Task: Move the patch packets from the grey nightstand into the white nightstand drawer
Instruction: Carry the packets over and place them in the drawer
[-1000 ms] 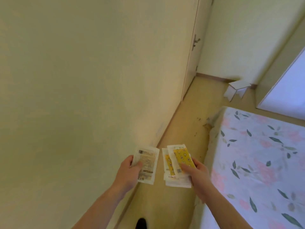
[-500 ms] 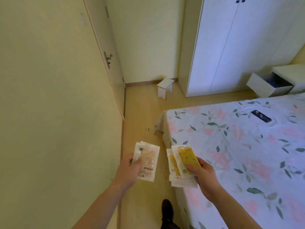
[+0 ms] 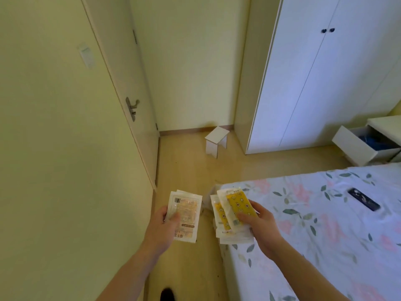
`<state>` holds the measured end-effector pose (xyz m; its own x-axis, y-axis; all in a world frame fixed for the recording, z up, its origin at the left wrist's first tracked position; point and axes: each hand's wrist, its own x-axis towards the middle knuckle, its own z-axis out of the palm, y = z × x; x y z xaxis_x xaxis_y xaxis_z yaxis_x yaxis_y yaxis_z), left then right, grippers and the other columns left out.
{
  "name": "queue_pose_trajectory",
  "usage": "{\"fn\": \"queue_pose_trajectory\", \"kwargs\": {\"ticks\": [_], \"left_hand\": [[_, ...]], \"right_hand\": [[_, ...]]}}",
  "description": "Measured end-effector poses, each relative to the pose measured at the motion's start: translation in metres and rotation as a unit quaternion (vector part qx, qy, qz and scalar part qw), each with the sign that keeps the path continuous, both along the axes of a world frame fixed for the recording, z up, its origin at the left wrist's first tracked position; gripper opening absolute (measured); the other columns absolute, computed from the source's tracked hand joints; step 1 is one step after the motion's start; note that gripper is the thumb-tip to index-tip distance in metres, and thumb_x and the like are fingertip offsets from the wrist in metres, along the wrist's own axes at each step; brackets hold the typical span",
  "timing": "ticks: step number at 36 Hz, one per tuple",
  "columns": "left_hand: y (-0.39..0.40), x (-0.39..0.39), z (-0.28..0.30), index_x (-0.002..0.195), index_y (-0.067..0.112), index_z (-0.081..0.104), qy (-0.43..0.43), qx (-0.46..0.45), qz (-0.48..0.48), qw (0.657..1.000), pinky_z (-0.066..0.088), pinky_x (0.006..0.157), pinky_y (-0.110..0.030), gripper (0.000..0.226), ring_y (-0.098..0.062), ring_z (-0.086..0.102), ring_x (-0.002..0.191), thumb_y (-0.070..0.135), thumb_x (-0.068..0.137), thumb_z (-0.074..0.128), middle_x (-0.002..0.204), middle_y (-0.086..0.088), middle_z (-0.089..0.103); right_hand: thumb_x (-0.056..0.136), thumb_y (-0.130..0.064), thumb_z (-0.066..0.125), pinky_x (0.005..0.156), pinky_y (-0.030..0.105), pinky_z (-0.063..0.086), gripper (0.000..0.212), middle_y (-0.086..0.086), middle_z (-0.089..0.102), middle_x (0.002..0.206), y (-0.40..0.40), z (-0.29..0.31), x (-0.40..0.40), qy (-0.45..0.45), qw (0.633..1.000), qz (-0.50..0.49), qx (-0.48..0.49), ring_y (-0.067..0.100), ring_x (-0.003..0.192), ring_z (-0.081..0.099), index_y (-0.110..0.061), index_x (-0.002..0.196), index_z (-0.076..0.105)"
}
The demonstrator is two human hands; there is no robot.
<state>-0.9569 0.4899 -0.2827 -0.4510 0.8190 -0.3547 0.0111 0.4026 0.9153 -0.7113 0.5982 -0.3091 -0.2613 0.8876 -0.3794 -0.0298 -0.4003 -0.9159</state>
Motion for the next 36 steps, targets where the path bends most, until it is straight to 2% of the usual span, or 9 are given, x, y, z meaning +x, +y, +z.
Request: {"fn": "queue_pose_trajectory", "kwargs": {"ticks": [4,8,11,15,19,25,29,32,36], "left_hand": [[0.066,-0.043,-0.005,0.107,0.025,0.069,0.004,0.01,-0.012,1.0,0.058,0.075,-0.029,0.018,-0.01,0.074,0.09,0.017,0.103,0.054,0.101,0.008,0.076],[0.13,-0.09,-0.007,0.106,0.026,0.071,0.007,0.015,-0.031,0.999,0.061,0.083,-0.039,0.018,-0.015,0.073,0.094,0.017,0.102,0.056,0.102,0.007,0.076],[0.179,-0.122,-0.004,0.105,0.028,0.07,0.007,0.014,-0.047,0.999,0.06,0.085,-0.041,0.017,-0.014,0.073,0.093,0.018,0.101,0.057,0.1,0.01,0.076],[0.249,-0.151,0.003,0.106,0.029,0.068,0.013,0.025,-0.087,0.996,0.06,0.079,-0.035,0.016,-0.014,0.073,0.094,0.02,0.101,0.056,0.099,0.009,0.076],[0.306,-0.166,0.007,0.106,0.031,0.067,0.019,0.025,-0.122,0.992,0.057,0.072,-0.026,0.015,-0.008,0.072,0.091,0.022,0.101,0.057,0.098,0.013,0.075],[0.4,-0.184,0.003,0.108,0.027,0.067,0.016,0.019,-0.169,0.985,0.059,0.071,-0.027,0.013,-0.006,0.073,0.087,0.021,0.099,0.06,0.099,0.01,0.076],[0.467,-0.192,-0.003,0.108,0.03,0.066,0.027,0.021,-0.187,0.982,0.057,0.07,-0.024,0.014,-0.003,0.073,0.086,0.021,0.099,0.061,0.1,0.011,0.075],[0.523,-0.2,-0.005,0.11,0.03,0.065,0.035,0.018,-0.194,0.98,0.055,0.068,-0.022,0.015,-0.001,0.072,0.085,0.02,0.099,0.061,0.101,0.01,0.075],[0.598,-0.21,-0.003,0.11,0.029,0.066,0.034,0.011,-0.201,0.979,0.055,0.069,-0.025,0.016,-0.002,0.072,0.084,0.019,0.099,0.059,0.098,0.012,0.075]], "right_hand": [[0.09,0.0,0.069,0.092,0.056,0.059,0.038,0.008,0.078,0.108,0.059,0.0,-0.045,-0.005,1.0,-0.008,-0.001,0.032,0.099,0.075,-0.017,0.124,0.068],[0.092,0.0,0.068,0.078,0.044,0.062,0.036,0.008,0.078,0.107,0.109,0.002,-0.088,0.016,0.999,-0.037,-0.008,0.029,0.095,0.076,-0.015,0.124,0.066],[0.093,-0.002,0.067,0.075,0.04,0.061,0.036,0.009,0.078,0.109,0.14,0.005,-0.115,0.037,0.997,-0.067,-0.025,0.028,0.096,0.076,-0.013,0.127,0.065],[0.093,-0.004,0.067,0.072,0.037,0.061,0.039,0.011,0.077,0.113,0.181,0.003,-0.139,0.043,0.995,-0.088,-0.022,0.029,0.098,0.076,-0.011,0.131,0.063],[0.093,-0.003,0.066,0.069,0.034,0.061,0.035,0.01,0.077,0.11,0.218,0.0,-0.151,0.042,0.991,-0.121,-0.028,0.028,0.095,0.076,-0.013,0.127,0.066],[0.094,-0.001,0.063,0.061,0.031,0.061,0.028,0.011,0.079,0.103,0.295,-0.004,-0.167,0.05,0.987,-0.152,-0.025,0.025,0.085,0.078,-0.015,0.118,0.069],[0.094,0.001,0.062,0.06,0.032,0.061,0.026,0.011,0.079,0.1,0.357,-0.011,-0.178,0.065,0.983,-0.17,-0.025,0.025,0.084,0.078,-0.014,0.115,0.069],[0.094,-0.002,0.064,0.065,0.033,0.062,0.03,0.011,0.078,0.106,0.411,-0.018,-0.187,0.067,0.981,-0.177,-0.032,0.027,0.091,0.077,-0.015,0.121,0.067],[0.092,-0.005,0.068,0.079,0.045,0.061,0.039,0.013,0.076,0.113,0.485,-0.024,-0.197,0.071,0.978,-0.191,-0.047,0.032,0.101,0.075,-0.013,0.13,0.064]]}}
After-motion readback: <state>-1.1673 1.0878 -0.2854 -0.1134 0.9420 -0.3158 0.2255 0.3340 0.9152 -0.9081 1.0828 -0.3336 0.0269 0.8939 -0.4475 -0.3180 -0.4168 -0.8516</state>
